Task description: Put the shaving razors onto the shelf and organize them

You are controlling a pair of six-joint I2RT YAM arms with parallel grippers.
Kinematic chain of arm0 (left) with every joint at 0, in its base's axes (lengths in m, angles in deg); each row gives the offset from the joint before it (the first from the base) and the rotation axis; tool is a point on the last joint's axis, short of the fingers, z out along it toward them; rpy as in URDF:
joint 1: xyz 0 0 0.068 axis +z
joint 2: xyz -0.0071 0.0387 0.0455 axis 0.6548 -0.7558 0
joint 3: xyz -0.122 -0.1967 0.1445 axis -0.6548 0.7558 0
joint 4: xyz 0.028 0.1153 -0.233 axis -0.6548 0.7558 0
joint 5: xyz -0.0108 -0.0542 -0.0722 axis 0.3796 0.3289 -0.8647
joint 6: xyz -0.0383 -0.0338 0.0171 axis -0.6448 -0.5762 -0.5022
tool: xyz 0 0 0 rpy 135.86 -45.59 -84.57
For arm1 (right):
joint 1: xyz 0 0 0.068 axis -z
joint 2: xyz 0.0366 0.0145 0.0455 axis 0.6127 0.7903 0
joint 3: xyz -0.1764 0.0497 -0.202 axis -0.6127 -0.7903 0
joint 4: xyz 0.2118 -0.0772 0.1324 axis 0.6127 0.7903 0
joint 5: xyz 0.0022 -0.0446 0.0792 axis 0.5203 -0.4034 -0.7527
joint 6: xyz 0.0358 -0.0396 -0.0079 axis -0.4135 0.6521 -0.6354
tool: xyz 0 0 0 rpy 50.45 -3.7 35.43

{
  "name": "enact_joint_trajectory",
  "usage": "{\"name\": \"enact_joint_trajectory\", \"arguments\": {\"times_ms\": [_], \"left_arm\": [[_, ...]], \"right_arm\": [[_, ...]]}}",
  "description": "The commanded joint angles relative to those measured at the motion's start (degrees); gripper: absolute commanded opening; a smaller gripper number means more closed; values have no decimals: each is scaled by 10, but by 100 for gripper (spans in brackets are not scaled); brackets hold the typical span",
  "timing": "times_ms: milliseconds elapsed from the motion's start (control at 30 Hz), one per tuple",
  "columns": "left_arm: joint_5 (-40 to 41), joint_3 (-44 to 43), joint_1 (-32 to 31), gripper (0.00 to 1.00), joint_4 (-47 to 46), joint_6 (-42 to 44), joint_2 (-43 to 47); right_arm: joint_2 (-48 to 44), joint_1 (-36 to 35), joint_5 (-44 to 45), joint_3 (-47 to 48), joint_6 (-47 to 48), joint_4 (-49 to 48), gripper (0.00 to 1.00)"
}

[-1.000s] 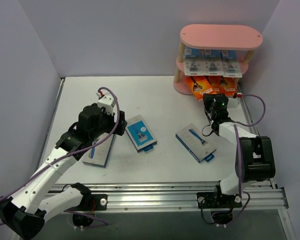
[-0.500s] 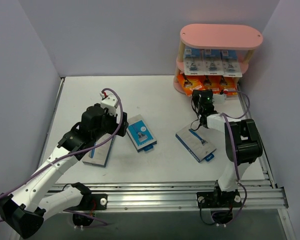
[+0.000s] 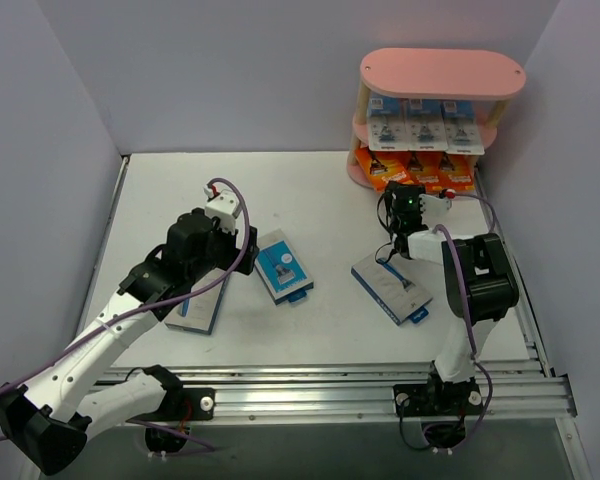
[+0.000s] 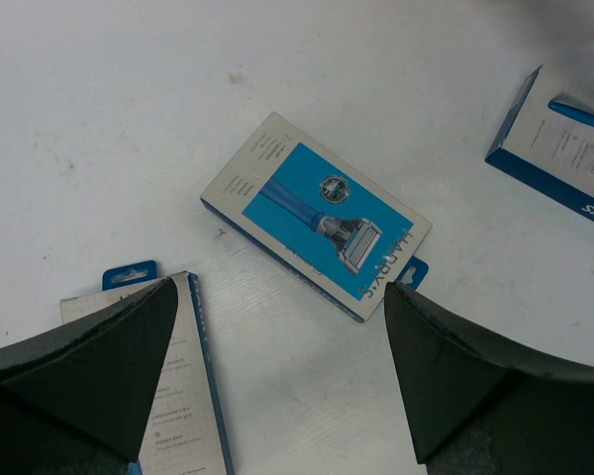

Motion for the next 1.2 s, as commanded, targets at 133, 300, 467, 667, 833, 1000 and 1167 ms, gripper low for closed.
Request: {"name": "enact_joint_trajectory", "arguments": {"times_ms": [133,300,467,667,833,1000,1167], "left_arm": [[9,4,-4,94,-8,9,-3],[10,4,-4,94,-7,9,-3],[9,4,-4,94,-7,9,-6],[7,4,-5,94,-7,9,-10],[7,4,-6,94,-6,9,-14],[10,4,-7,94,-6,9,-17],[10,2,-7,94,-6,9,-22]], "right_arm": [[20,0,40,-23,-59,-95,0],[37,1,35,-38,-74,-108,0],[50,1,40,-35,-89,-99,0],[70,1,43,-34,-107,-106,0],[91,1,44,-22,-131,-113,0],[114,1,45,-8,-149,-127,0],[135,0,45,17,-156,-129,0]]}}
